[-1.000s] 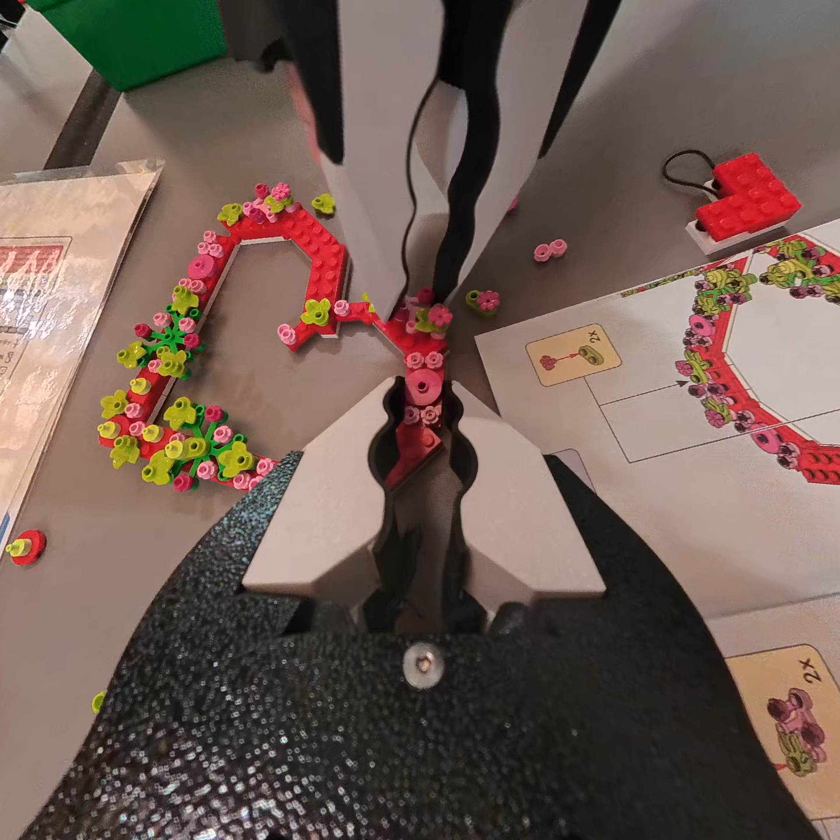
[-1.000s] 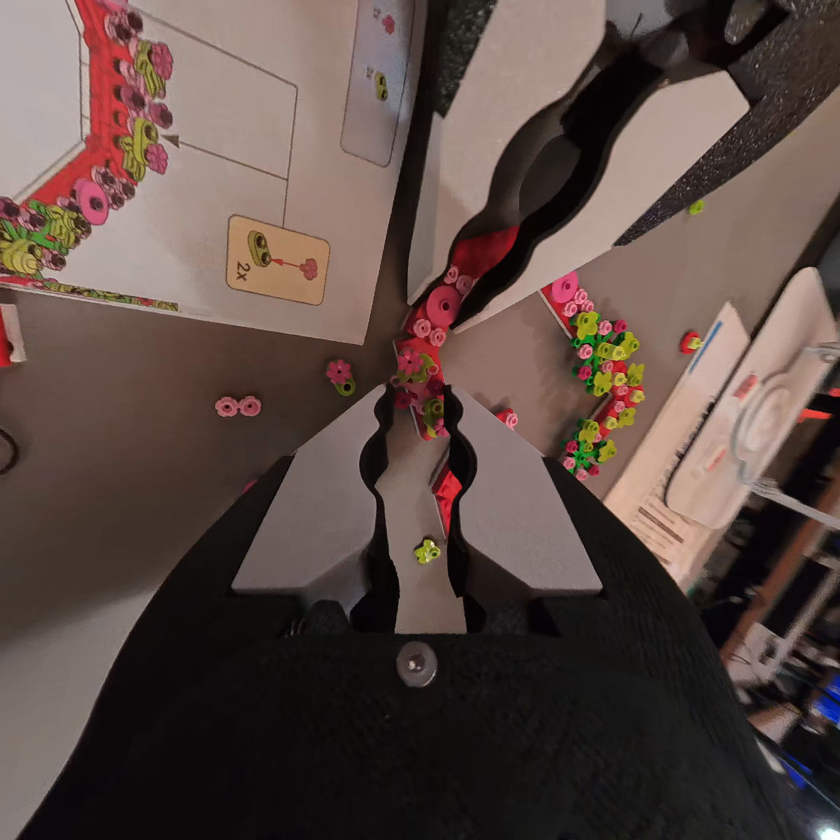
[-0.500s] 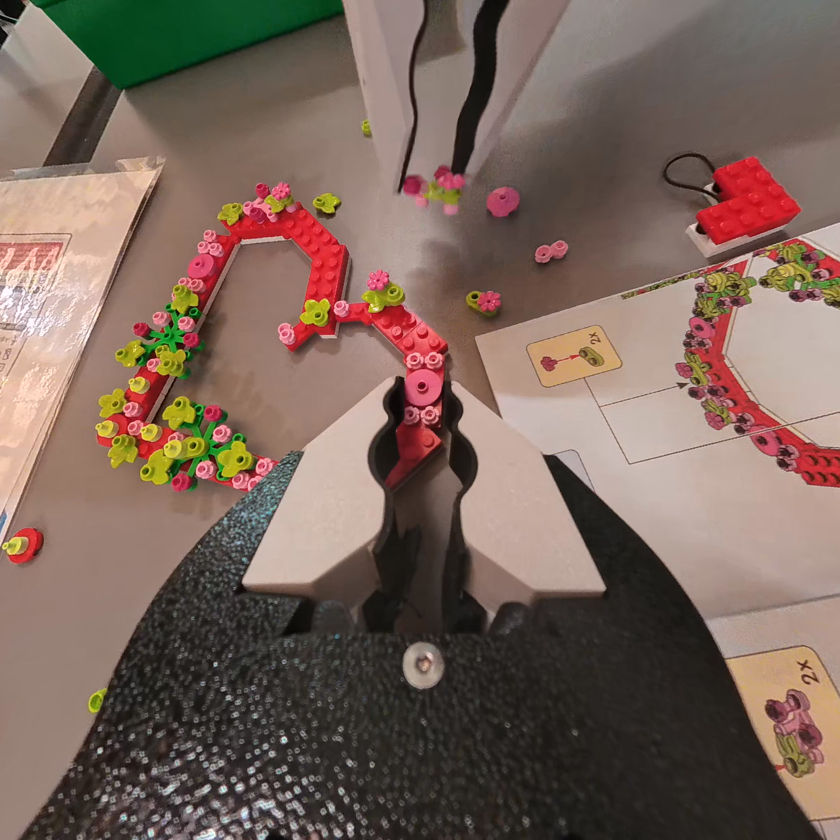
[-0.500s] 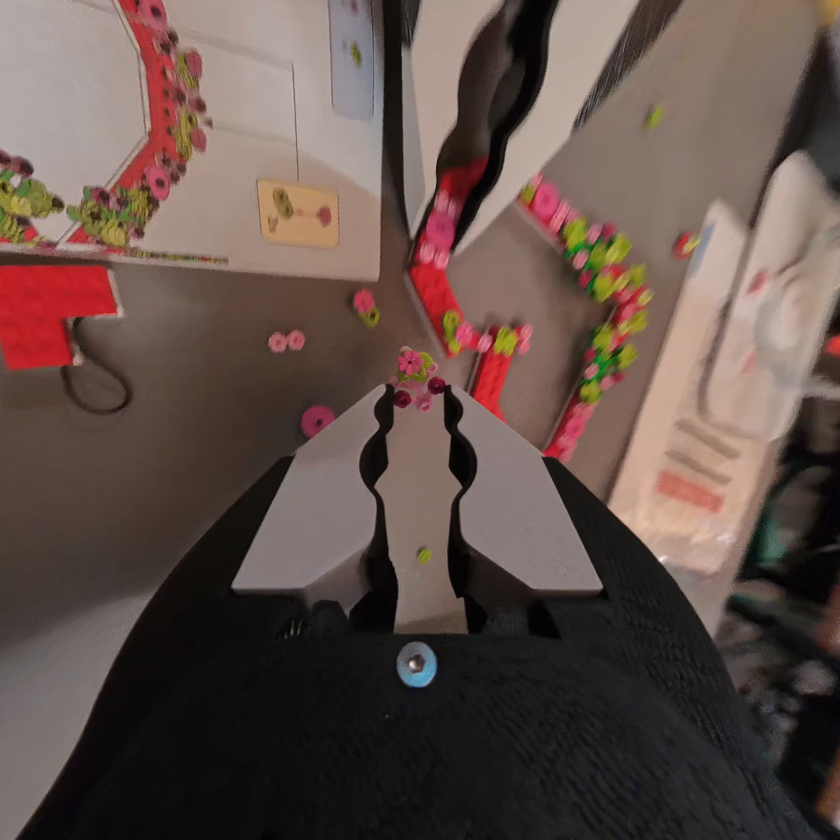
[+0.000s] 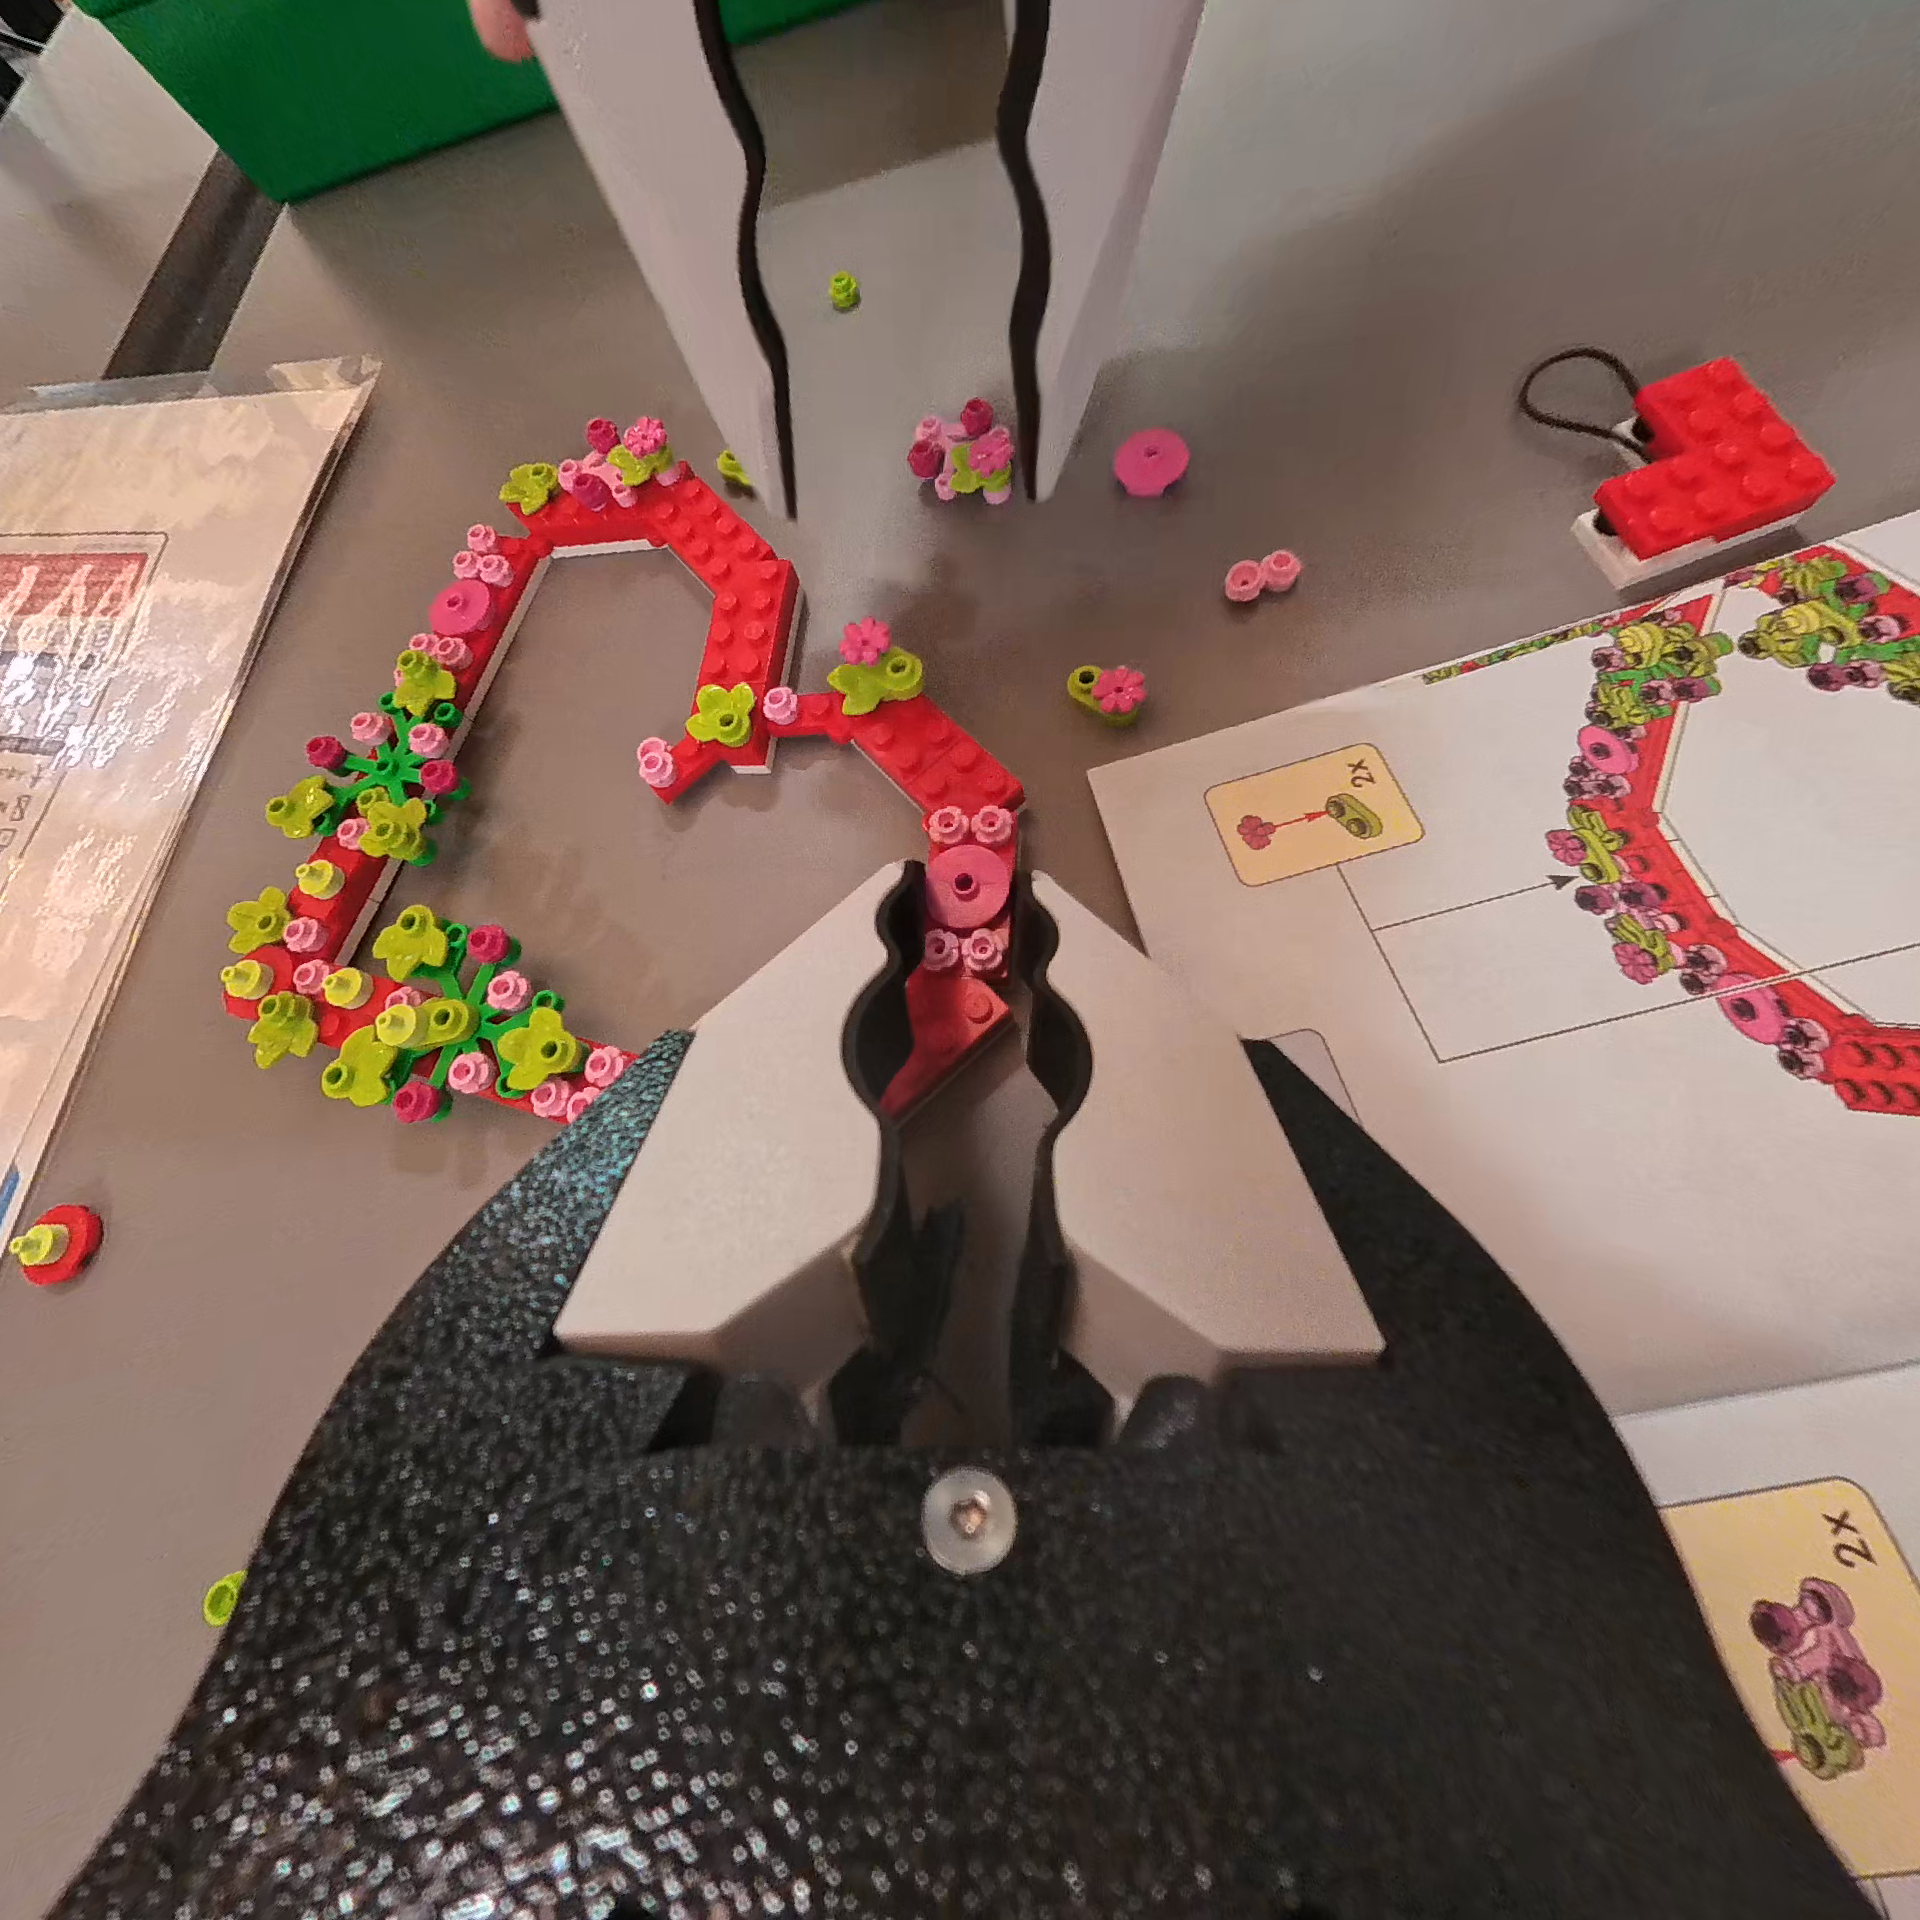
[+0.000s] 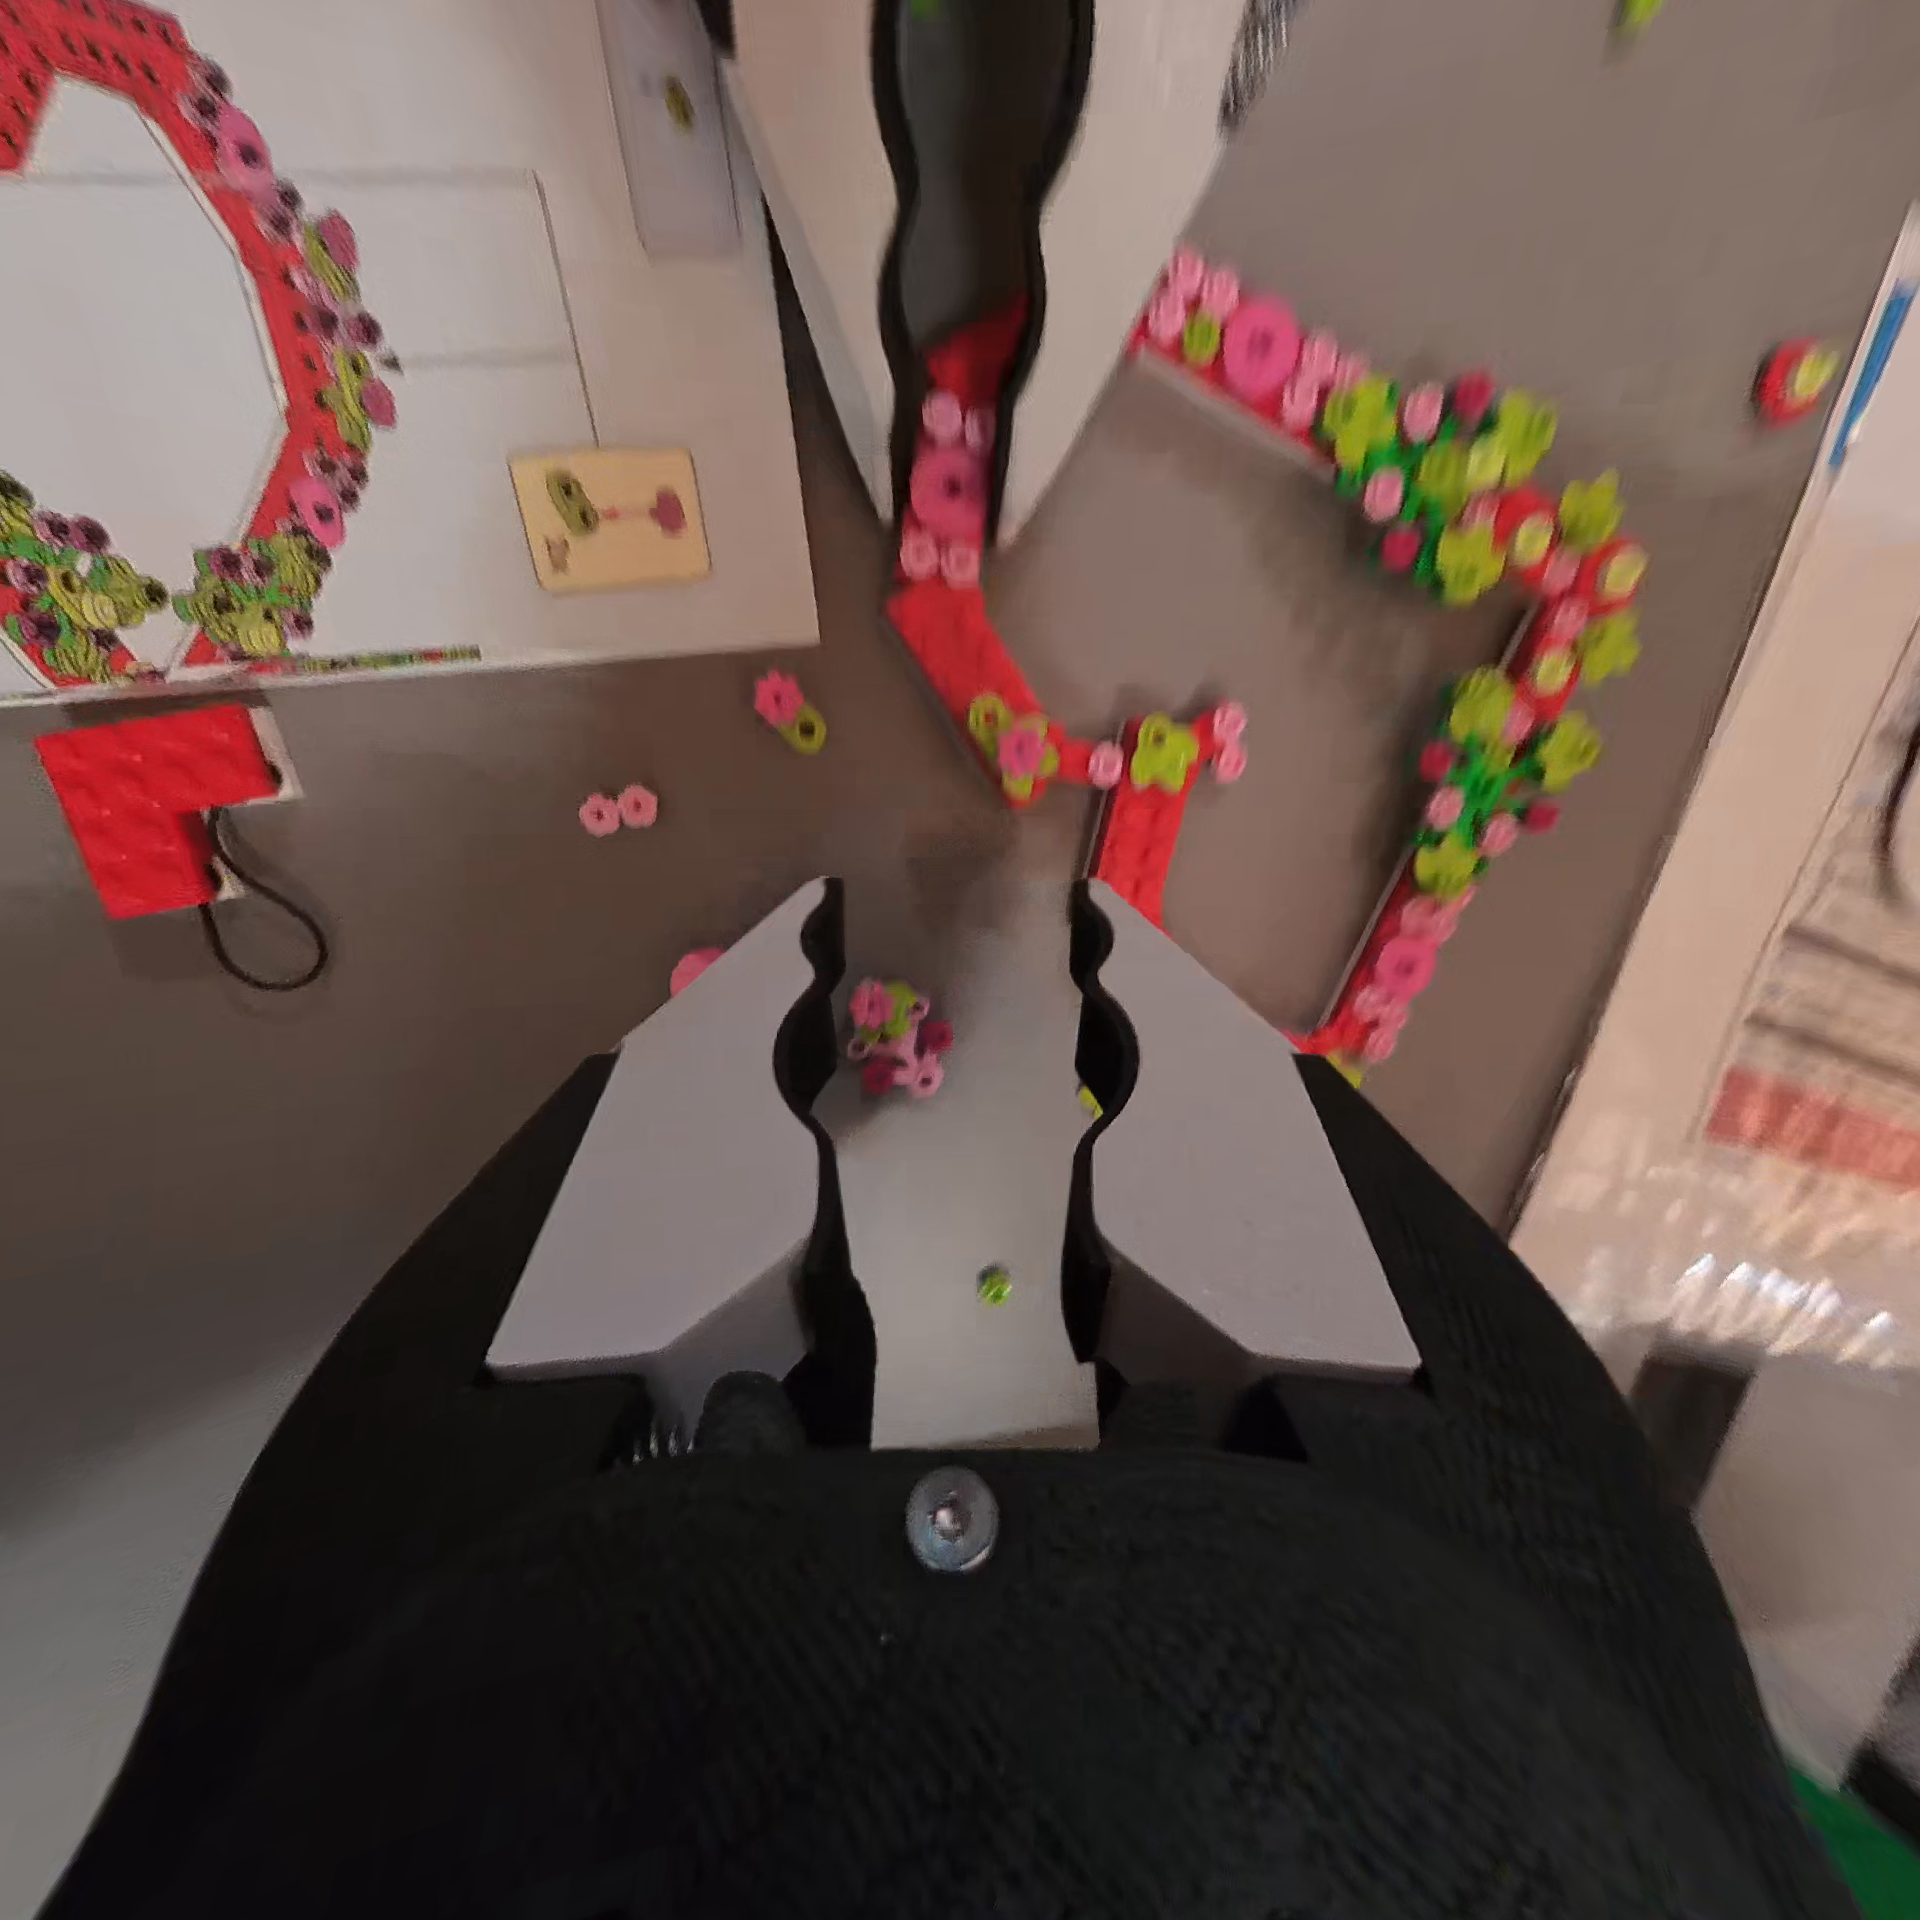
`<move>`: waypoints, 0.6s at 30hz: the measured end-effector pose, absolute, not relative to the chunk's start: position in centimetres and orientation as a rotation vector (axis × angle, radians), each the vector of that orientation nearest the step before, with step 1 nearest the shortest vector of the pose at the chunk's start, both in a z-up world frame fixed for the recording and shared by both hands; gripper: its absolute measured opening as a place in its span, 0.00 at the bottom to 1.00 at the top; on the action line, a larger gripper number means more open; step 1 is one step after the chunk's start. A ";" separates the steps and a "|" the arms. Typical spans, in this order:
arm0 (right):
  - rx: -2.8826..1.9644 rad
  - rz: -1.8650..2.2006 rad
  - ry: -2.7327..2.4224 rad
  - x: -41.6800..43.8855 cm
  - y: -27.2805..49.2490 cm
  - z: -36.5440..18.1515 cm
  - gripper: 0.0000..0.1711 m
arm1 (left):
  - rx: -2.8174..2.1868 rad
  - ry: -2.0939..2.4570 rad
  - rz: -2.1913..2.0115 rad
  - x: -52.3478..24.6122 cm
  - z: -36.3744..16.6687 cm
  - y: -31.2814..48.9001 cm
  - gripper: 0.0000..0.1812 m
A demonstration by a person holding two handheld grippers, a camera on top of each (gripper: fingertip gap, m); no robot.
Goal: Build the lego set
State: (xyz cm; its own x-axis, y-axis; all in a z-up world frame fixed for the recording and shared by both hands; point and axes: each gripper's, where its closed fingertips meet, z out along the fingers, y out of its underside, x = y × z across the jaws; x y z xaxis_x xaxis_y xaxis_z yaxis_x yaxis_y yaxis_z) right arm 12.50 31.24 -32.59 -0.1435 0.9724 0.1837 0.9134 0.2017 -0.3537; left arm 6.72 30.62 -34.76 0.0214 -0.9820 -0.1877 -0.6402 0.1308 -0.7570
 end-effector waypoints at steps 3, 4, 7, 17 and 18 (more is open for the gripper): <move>-1.657 0.160 -2.237 10.6 31.4 -32.8 0.23 | -1.584 1.697 -0.603 6.7 -34.8 30.6 0.09; -1.642 0.140 -2.276 10.2 31.4 -33.1 0.22 | -1.583 1.697 -0.602 6.7 -34.8 30.6 0.09; -1.630 0.125 -2.357 9.6 31.5 -33.9 0.18 | -1.582 1.697 -0.601 6.7 -34.8 30.6 0.09; -1.501 -0.057 -2.327 9.5 32.7 -34.2 0.05 | -1.608 1.670 -0.583 6.6 -34.7 31.0 0.09; -1.460 -0.098 -2.291 9.5 32.9 -34.1 0.05 | -1.612 1.664 -0.578 6.6 -34.8 31.1 0.09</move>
